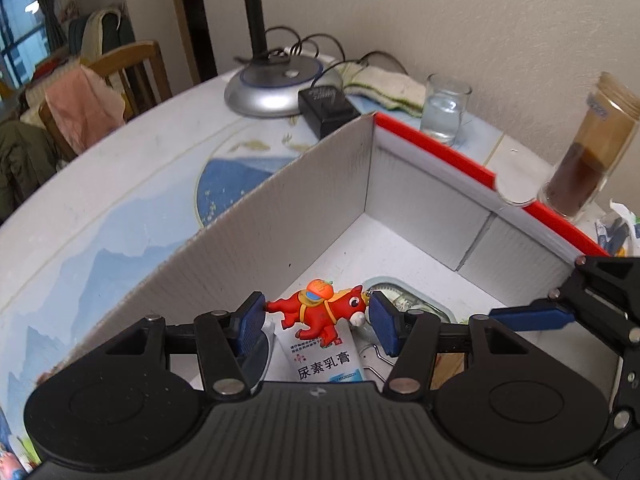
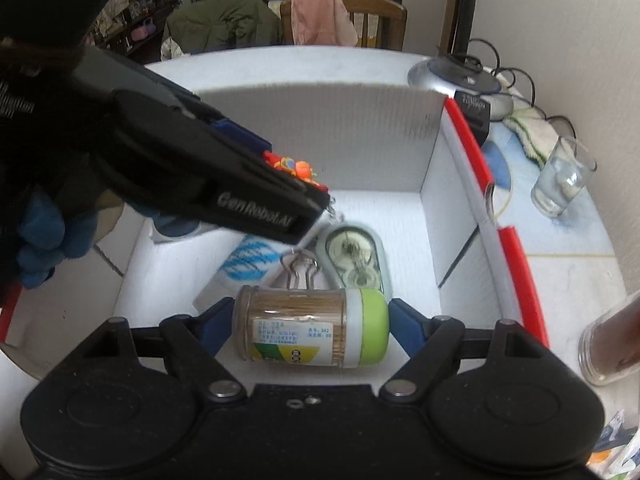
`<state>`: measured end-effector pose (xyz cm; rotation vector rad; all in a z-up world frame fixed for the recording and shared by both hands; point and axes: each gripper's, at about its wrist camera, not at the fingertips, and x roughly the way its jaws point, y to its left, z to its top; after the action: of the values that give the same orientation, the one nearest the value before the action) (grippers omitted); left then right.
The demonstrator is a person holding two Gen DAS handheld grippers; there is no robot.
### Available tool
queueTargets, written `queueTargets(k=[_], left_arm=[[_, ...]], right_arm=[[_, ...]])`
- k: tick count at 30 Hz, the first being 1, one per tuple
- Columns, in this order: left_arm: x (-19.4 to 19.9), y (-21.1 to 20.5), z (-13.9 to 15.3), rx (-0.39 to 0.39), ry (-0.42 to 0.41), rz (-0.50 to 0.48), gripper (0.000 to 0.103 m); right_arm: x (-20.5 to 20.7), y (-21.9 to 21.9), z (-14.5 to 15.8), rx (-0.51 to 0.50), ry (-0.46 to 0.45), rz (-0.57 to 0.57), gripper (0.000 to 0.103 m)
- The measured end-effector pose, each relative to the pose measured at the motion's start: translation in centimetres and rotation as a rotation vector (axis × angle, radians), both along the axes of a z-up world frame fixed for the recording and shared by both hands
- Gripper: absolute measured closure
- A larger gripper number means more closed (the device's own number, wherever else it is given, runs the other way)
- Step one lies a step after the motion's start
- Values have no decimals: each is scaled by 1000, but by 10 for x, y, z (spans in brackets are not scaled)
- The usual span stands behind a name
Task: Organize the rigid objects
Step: 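Open the left tool over the box while the right tool lowers and releases the jar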
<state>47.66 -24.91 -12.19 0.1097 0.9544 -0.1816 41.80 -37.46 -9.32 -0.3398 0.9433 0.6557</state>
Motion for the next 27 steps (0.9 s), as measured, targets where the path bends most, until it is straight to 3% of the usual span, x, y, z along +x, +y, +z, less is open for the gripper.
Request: queueTargets(k=[13, 27], left_arm=[[4, -2, -17, -6, 86, 18, 46], [-16, 1, -1, -25, 60, 17, 45]], right_arm=[[1, -3, -5, 0, 22, -14, 22], [-7, -9, 8, 40, -12, -38, 22]])
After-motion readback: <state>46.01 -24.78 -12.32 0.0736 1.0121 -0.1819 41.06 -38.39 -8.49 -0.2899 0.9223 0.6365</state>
